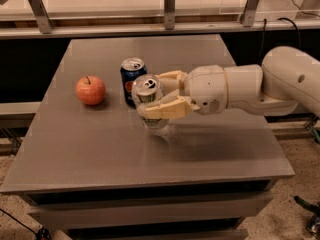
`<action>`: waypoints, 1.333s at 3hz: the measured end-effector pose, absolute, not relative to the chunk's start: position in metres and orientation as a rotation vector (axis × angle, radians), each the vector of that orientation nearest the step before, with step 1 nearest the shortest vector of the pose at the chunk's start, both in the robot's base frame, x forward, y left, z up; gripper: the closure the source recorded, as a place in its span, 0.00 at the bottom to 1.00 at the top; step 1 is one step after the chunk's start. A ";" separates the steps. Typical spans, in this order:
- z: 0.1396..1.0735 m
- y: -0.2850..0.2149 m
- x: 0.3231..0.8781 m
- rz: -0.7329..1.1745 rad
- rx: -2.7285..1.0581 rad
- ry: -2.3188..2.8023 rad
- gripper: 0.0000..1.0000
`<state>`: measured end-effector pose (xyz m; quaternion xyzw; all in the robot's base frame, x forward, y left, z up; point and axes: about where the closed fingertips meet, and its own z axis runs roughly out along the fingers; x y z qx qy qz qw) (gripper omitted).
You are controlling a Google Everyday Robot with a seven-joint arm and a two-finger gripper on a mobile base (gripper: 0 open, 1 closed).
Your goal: Place 7up can upright
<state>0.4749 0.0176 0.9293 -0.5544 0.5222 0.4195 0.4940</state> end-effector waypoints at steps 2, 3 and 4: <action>0.928 0.022 0.475 1.260 -1.073 1.147 1.00; 0.930 0.023 0.472 1.209 -1.122 1.158 1.00; 0.928 0.023 0.471 1.149 -1.189 1.184 1.00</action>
Offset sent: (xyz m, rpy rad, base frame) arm -0.0019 0.0025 -0.0051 0.2123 0.0870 0.0034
